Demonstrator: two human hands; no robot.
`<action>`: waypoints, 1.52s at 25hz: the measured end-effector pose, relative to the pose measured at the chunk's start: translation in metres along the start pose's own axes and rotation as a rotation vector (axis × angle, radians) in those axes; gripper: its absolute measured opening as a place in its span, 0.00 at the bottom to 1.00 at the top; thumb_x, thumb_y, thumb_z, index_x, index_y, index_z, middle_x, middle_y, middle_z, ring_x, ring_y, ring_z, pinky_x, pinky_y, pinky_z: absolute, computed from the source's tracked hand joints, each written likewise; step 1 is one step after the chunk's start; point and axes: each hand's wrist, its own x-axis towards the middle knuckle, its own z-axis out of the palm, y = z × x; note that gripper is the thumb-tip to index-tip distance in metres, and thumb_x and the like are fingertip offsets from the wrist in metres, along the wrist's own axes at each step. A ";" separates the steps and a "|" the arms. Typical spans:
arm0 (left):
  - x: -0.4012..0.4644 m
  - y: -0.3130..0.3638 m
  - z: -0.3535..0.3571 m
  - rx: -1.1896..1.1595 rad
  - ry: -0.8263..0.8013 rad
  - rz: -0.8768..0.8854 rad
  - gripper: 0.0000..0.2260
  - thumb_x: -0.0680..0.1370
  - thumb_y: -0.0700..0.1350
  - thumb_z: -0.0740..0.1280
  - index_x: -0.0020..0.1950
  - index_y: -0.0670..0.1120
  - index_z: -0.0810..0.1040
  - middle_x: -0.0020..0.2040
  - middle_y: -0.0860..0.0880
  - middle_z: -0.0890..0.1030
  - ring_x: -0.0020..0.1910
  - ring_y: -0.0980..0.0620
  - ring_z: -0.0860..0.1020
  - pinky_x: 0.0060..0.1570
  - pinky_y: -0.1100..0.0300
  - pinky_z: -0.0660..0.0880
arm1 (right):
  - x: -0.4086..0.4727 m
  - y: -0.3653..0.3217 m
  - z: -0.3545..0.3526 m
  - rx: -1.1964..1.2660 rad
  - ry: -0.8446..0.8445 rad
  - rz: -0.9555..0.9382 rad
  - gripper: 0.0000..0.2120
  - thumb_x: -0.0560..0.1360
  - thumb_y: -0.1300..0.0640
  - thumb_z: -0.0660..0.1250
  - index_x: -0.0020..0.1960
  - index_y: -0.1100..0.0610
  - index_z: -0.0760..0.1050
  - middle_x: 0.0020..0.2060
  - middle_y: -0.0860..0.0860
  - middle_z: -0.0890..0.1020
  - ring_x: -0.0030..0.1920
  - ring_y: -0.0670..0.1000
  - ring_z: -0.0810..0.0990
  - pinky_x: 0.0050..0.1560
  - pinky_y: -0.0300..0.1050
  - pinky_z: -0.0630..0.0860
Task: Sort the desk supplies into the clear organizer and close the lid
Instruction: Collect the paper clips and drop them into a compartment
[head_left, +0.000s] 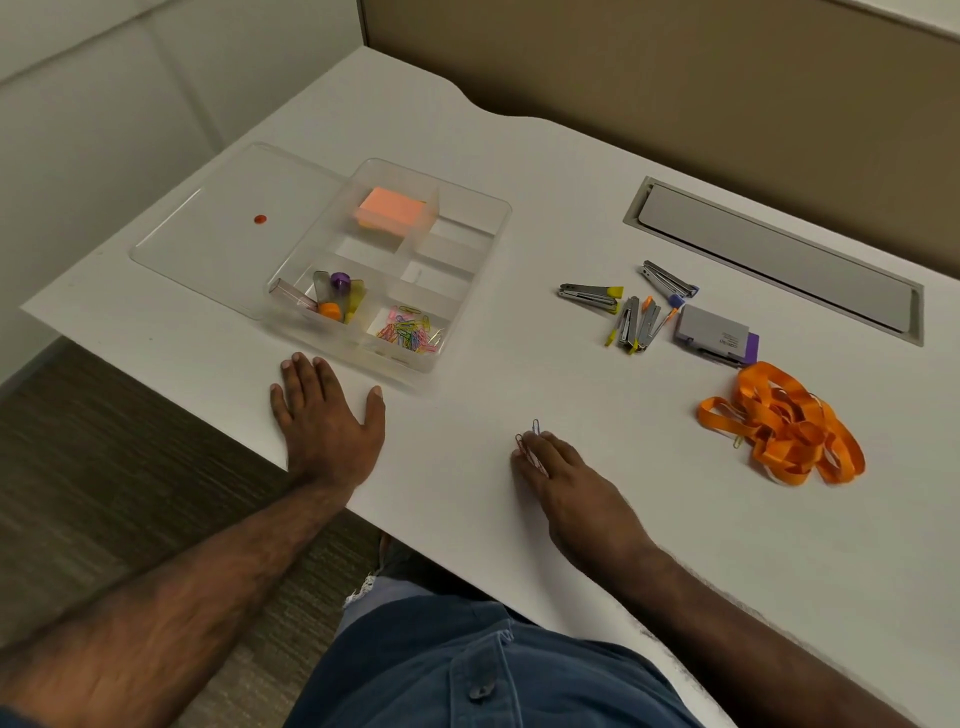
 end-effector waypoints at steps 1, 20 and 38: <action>0.000 0.000 0.000 -0.003 -0.001 0.000 0.41 0.81 0.66 0.49 0.83 0.36 0.55 0.84 0.36 0.54 0.84 0.40 0.50 0.82 0.40 0.49 | -0.002 -0.001 0.001 -0.012 0.034 0.001 0.30 0.74 0.72 0.62 0.75 0.61 0.71 0.75 0.57 0.72 0.73 0.60 0.72 0.55 0.49 0.83; 0.001 -0.001 0.005 0.000 0.043 0.002 0.40 0.81 0.65 0.51 0.82 0.35 0.58 0.83 0.35 0.57 0.84 0.40 0.52 0.81 0.39 0.50 | 0.095 0.026 -0.057 0.811 0.020 0.404 0.09 0.66 0.63 0.76 0.40 0.51 0.80 0.33 0.48 0.85 0.30 0.43 0.80 0.26 0.32 0.70; 0.002 -0.002 0.008 0.002 0.058 0.001 0.40 0.82 0.66 0.52 0.81 0.35 0.59 0.83 0.35 0.57 0.84 0.40 0.52 0.81 0.39 0.51 | 0.202 -0.024 -0.105 0.914 0.270 0.231 0.05 0.74 0.61 0.74 0.47 0.53 0.84 0.41 0.47 0.87 0.40 0.52 0.86 0.47 0.54 0.85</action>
